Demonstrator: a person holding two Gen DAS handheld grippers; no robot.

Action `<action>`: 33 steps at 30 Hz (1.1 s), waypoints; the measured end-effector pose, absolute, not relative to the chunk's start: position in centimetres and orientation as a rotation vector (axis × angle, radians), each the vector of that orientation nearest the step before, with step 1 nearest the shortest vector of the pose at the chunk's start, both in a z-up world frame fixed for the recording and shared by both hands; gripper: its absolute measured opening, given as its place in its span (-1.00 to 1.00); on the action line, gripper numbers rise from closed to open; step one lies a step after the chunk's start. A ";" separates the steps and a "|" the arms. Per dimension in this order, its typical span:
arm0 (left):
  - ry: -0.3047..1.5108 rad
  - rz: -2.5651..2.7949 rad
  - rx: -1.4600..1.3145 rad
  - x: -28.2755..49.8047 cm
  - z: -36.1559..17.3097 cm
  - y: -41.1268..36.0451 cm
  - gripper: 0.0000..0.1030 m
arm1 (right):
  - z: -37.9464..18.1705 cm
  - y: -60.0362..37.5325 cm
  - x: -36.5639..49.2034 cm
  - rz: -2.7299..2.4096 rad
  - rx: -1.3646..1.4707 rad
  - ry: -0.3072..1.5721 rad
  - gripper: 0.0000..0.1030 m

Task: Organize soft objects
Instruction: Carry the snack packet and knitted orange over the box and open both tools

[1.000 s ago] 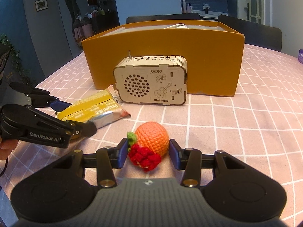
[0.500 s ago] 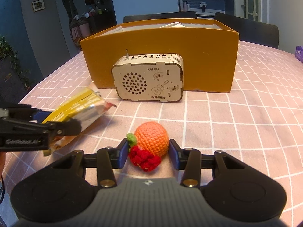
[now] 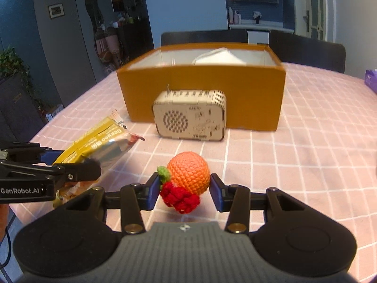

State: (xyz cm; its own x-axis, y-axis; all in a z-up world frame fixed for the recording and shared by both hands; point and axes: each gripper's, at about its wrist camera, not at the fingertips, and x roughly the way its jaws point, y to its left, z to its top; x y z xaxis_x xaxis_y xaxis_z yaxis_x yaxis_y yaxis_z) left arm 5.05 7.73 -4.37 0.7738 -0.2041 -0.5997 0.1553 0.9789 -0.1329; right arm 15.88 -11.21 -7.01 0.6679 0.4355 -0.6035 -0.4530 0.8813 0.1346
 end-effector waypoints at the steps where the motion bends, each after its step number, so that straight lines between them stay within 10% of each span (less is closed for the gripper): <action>1: 0.645 -0.199 -0.078 5.0 -3.8 7.7 0.02 | -6.4 -11.5 15.8 0.502 -0.030 0.664 -0.13; 19: 0.616 -0.269 -0.053 11.8 7.2 9.7 0.03 | 5.5 -13.9 23.1 0.573 -0.127 0.680 -0.13; 33: 0.769 -0.218 -0.062 25.4 7.1 9.3 0.03 | 2.2 -10.0 37.6 0.521 -0.276 0.811 -0.13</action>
